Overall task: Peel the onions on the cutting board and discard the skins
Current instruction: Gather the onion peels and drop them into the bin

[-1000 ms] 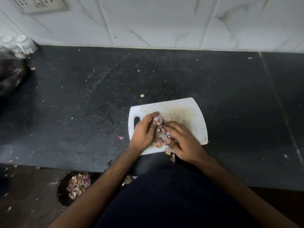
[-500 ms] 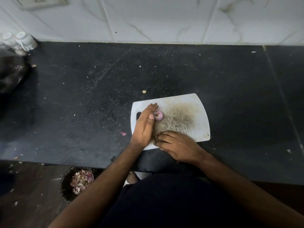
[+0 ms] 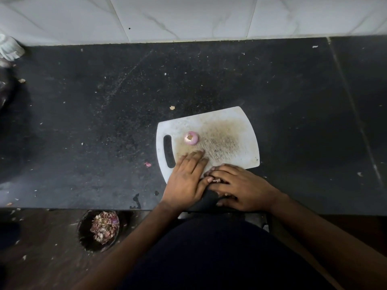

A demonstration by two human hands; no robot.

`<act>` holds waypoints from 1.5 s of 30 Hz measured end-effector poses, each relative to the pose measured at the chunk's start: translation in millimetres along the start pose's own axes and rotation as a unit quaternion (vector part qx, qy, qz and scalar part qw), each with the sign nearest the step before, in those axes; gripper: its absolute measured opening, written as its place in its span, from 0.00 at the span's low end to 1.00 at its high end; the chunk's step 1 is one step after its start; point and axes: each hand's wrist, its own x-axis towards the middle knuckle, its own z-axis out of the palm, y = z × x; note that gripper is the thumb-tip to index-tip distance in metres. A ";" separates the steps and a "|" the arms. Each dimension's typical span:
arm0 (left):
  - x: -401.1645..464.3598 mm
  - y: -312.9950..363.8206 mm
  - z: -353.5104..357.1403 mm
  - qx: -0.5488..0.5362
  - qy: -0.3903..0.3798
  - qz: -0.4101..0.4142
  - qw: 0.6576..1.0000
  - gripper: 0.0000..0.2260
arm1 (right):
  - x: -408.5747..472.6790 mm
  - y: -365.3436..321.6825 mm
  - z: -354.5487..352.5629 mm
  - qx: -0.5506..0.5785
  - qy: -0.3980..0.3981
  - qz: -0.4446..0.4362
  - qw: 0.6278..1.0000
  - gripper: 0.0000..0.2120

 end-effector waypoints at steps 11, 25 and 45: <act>-4.0 10.9 1.9 0.015 0.013 -0.118 0.993 0.30 | -2.7 -3.8 10.1 -0.011 0.108 0.042 0.993 0.09; 28.5 54.6 12.9 -0.098 -0.027 -0.039 0.994 0.26 | -5.1 3.9 -7.0 0.260 0.373 0.328 0.828 0.07; -16.2 32.3 12.8 -0.030 0.049 0.124 0.991 0.08 | -33.3 2.0 1.0 0.096 0.142 0.141 0.975 0.12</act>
